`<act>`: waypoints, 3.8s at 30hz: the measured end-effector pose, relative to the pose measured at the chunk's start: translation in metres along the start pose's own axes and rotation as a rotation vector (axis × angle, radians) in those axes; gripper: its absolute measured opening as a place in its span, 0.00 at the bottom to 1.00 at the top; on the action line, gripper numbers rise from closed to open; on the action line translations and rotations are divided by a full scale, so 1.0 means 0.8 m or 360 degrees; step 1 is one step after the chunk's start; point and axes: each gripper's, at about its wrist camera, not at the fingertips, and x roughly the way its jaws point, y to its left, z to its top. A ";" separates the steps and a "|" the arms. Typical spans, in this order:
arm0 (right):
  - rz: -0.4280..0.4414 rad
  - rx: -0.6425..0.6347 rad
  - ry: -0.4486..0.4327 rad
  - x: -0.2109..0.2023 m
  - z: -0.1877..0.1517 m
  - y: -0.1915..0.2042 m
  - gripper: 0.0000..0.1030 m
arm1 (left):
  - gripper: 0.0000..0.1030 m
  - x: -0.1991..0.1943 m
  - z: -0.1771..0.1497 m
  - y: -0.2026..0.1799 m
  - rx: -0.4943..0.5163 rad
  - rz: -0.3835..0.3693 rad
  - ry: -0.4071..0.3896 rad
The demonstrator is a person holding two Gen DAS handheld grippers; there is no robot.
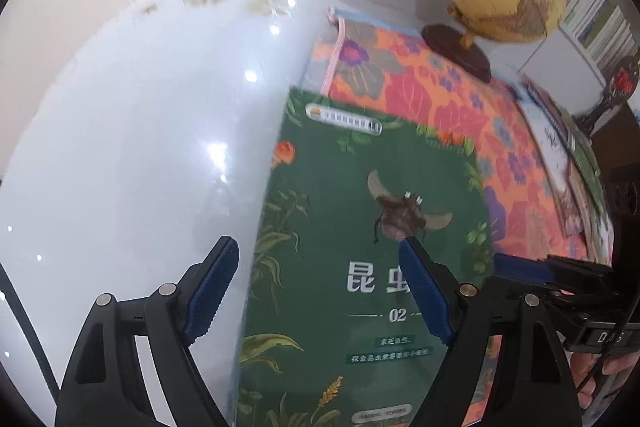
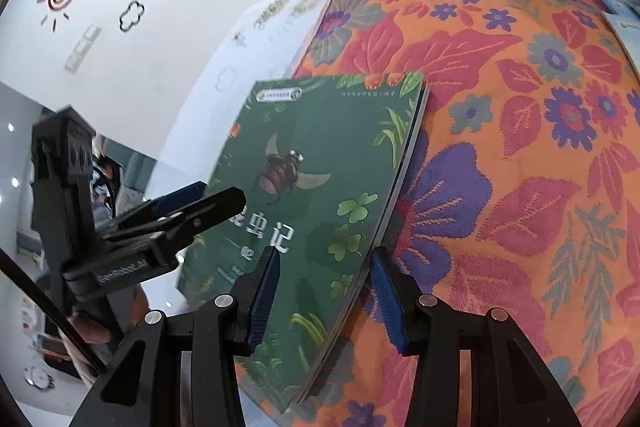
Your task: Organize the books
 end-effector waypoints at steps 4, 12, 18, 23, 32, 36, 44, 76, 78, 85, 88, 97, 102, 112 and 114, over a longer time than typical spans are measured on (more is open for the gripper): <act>0.0032 -0.0013 -0.0114 -0.047 -0.001 -0.009 0.44 | 0.78 -0.024 0.012 -0.016 -0.0021 0.0033 -0.0074; 0.0008 0.0040 -0.0391 -0.177 -0.009 -0.071 0.44 | 0.80 -0.041 0.043 -0.128 0.0033 -0.0113 -0.0128; -0.0190 0.0249 -0.0616 -0.288 -0.036 -0.180 0.46 | 0.80 -0.014 0.056 -0.270 0.0145 -0.0329 -0.0065; -0.0365 0.0391 -0.0745 -0.367 -0.049 -0.280 0.47 | 0.80 0.025 0.050 -0.392 0.0216 -0.0482 0.0016; -0.0570 0.0641 -0.0798 -0.441 -0.047 -0.467 0.48 | 0.80 0.111 0.042 -0.545 0.0201 -0.0672 0.0209; -0.0637 0.0648 -0.0713 -0.426 -0.032 -0.512 0.47 | 0.80 0.136 0.035 -0.573 0.0261 -0.0646 0.0265; -0.0696 0.0407 -0.0595 -0.389 -0.010 -0.508 0.51 | 0.80 0.153 0.030 -0.579 0.0260 -0.0705 0.0307; -0.0296 0.0381 -0.0323 -0.297 -0.020 -0.385 0.53 | 0.80 0.139 0.041 -0.476 0.0300 -0.0573 0.0259; -0.0316 0.0344 -0.0271 -0.293 -0.029 -0.369 0.53 | 0.80 0.126 0.031 -0.474 0.0371 -0.0550 0.0257; -0.0121 0.0252 -0.0089 -0.276 -0.097 -0.311 0.52 | 0.79 0.072 -0.029 -0.430 0.0509 -0.0729 0.0365; -0.0250 0.0284 -0.0162 -0.282 -0.101 -0.313 0.52 | 0.80 0.063 -0.022 -0.416 0.0509 -0.0586 0.0248; -0.0371 0.0525 -0.0413 -0.293 -0.041 -0.362 0.52 | 0.80 0.118 0.051 -0.429 0.0364 -0.0558 0.0106; -0.0414 0.0501 -0.0349 -0.273 -0.011 -0.351 0.55 | 0.81 0.130 0.044 -0.452 0.0451 -0.0507 0.0089; -0.0504 0.0361 -0.0254 -0.269 -0.035 -0.317 0.55 | 0.81 0.072 0.009 -0.459 0.0714 -0.0436 0.0054; -0.0526 0.0318 -0.0223 -0.270 -0.048 -0.305 0.55 | 0.81 0.055 -0.007 -0.458 0.0773 -0.0427 0.0036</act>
